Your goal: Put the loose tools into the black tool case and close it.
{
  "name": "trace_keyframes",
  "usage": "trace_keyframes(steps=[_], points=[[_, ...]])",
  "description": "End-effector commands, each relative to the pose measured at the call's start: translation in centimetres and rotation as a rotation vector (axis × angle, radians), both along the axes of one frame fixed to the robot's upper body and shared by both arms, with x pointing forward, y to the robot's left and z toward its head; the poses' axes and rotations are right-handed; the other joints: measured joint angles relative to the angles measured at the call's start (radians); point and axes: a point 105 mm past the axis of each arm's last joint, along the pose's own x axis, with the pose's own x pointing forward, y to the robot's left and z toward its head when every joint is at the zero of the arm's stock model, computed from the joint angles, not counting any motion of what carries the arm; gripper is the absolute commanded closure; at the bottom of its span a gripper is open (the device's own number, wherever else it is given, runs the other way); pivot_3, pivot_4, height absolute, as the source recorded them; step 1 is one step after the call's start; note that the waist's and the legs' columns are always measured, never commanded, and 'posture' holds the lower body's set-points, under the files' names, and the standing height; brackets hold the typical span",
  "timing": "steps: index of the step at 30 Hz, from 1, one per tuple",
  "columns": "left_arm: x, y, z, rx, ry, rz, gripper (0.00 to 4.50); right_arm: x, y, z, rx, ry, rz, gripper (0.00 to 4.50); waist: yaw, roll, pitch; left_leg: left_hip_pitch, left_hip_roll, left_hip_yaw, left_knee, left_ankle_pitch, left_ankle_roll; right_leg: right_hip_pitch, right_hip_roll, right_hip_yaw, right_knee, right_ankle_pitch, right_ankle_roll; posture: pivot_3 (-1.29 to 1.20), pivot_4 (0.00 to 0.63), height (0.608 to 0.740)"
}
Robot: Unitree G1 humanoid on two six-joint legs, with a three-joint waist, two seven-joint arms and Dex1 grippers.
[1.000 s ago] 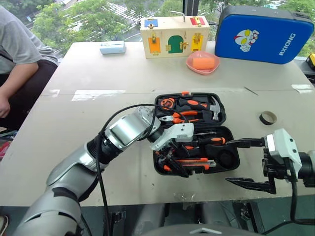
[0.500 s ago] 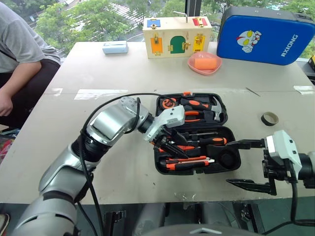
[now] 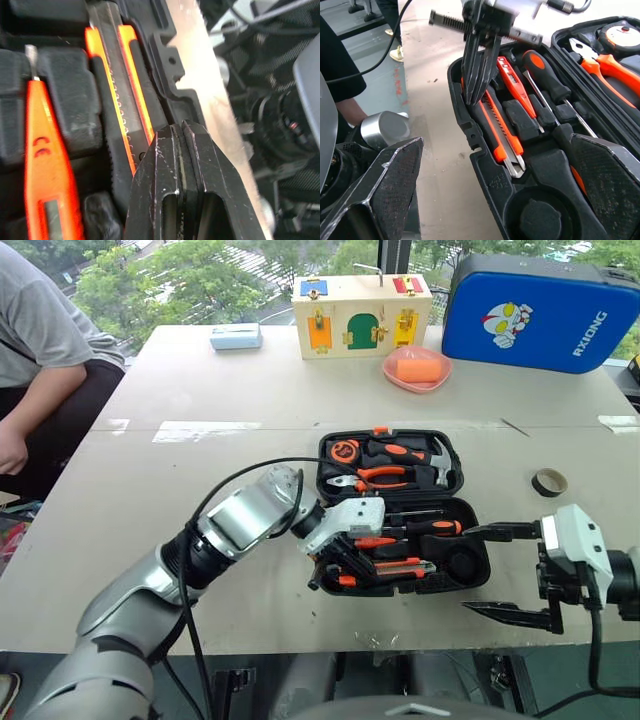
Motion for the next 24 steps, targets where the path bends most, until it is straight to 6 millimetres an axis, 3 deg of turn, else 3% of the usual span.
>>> trace_keyframes(steps=[1,5,8,10,14,15,17,19,24], points=[[0.4,0.8,-2.2,0.079,-0.056,-0.005,4.45,-0.2,0.0,0.7,-0.006,-0.039,0.007,0.0,0.0,0.001,0.0,0.001,0.0,0.0,0.0,0.0,0.0,0.001,0.0,0.0,0.0,0.0,0.0,0.0,0.15,0.735],[0.9,0.8,-3.0,0.099,-0.1,-0.013,4.45,-0.2,0.0,0.8,-0.002,-0.038,0.005,0.0,0.004,0.001,-0.001,0.005,0.0,-0.001,0.0,-0.002,0.003,0.007,-0.001,-0.001,-0.002,0.0,0.0,0.0,0.15,0.735],[1.2,0.5,-2.2,0.059,-0.097,0.019,4.45,-0.3,0.0,0.9,-0.001,-0.038,0.006,0.0,0.005,0.001,-0.001,0.007,-0.002,-0.001,0.0,-0.004,0.006,0.011,-0.003,-0.002,-0.003,0.0,0.0,0.0,0.15,0.735],[1.9,0.8,-0.5,-0.011,-0.118,0.057,4.45,-0.4,-0.1,1.0,0.004,-0.038,0.005,0.0,0.005,0.001,-0.001,0.007,-0.002,-0.001,0.0,-0.004,0.006,0.01,-0.003,-0.002,-0.003,0.0,0.0,0.0,0.15,0.735],[2.2,1.8,4.9,-0.286,-0.12,0.118,4.45,-0.2,-0.5,1.4,0.032,-0.052,-0.035,0.0,0.0,0.001,0.0,0.007,-0.001,-0.002,0.0,-0.004,0.006,0.009,-0.003,-0.002,-0.001,0.0,0.0,0.0,0.15,0.735],[2.1,2.1,6.1,-0.347,-0.121,0.13,3.82,0.0,-0.6,1.6,0.043,-0.057,-0.054,0.0,-0.001,0.001,0.0,0.005,-0.001,-0.003,0.0,-0.004,0.006,0.007,-0.004,-0.003,-0.001,0.0,0.0,0.0,0.15,0.735],[2.0,3.1,8.2,-0.461,-0.129,0.167,3.21,0.4,-1.5,1.9,0.073,-0.068,-0.123,0.0,-0.001,0.001,0.0,0.003,0.0,-0.004,0.001,-0.001,0.002,0.005,-0.004,-0.003,-0.001,0.0,0.0,0.0,0.15,0.735],[1.7,4.2,9.7,-0.536,-0.133,0.199,2.13,0.9,-3.1,2.1,0.097,-0.073,-0.229,0.0,0.001,0.001,0.0,0.002,0.0,-0.004,-0.001,-0.001,0.001,0.005,-0.004,-0.003,-0.004,0.0,0.0,0.0,0.15,0.735],[1.1,5.0,12.0,-0.653,-0.091,0.25,0.05,0.3,-8.1,1.2,0.104,-0.061,-0.497,0.0,0.01,0.001,0.0,0.001,-0.001,-0.006,0.0,-0.001,0.002,0.007,-0.005,-0.003,-0.007,0.0,0.0,0.0,0.15,0.735]])
